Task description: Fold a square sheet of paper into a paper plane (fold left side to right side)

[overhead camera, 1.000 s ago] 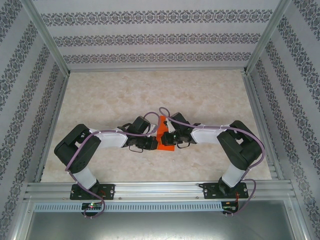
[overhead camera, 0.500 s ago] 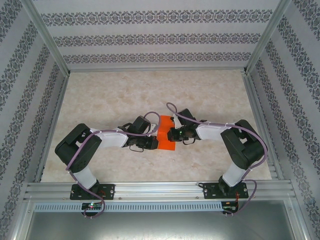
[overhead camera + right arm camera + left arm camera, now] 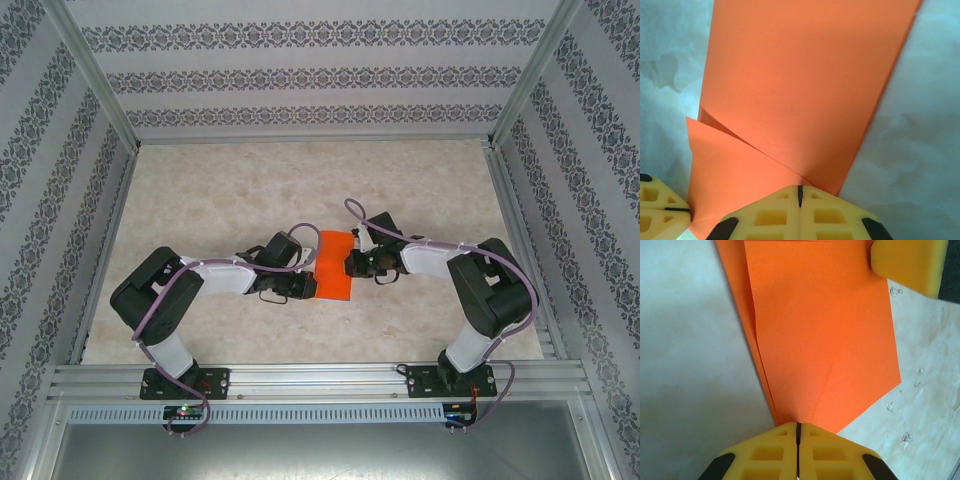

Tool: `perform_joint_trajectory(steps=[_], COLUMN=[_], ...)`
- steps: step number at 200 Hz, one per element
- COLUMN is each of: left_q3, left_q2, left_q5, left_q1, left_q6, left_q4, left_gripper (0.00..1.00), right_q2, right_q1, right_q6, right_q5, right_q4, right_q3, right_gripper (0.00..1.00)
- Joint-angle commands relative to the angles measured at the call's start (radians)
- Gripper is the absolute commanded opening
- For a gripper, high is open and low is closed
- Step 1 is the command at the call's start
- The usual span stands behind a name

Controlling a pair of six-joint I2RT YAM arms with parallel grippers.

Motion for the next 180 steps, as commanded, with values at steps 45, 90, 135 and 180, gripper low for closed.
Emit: perform_joint_trajectory(steps=[45, 90, 135, 180], left_q3=[-0.03, -0.047, -0.025, -0.025], left_q2=[0.032, -0.016, -0.137, -0.188], left_q5=[-0.081, -0.061, -0.04, -0.036], left_q1=[-0.007, -0.007, 0.004, 0.085], left_q6=[0.022, 0.006, -0.015, -0.018], left_q4=[-0.108, -0.066, -0.048, 0.003], left_gripper=[0.09, 0.15, 0.37, 0.58], right_q2=[0.012, -0.092, -0.21, -0.305], right_q1=[-0.104, -0.13, -0.175, -0.225], right_q6=[-0.052, -0.049, -0.004, 0.132], right_q5=[0.03, 0.004, -0.117, -0.238], right_q4=[-0.064, -0.065, 0.009, 0.195], right_q3=[0.015, -0.01, -0.089, -0.203], right_gripper=[0.0, 0.0, 0.2, 0.5])
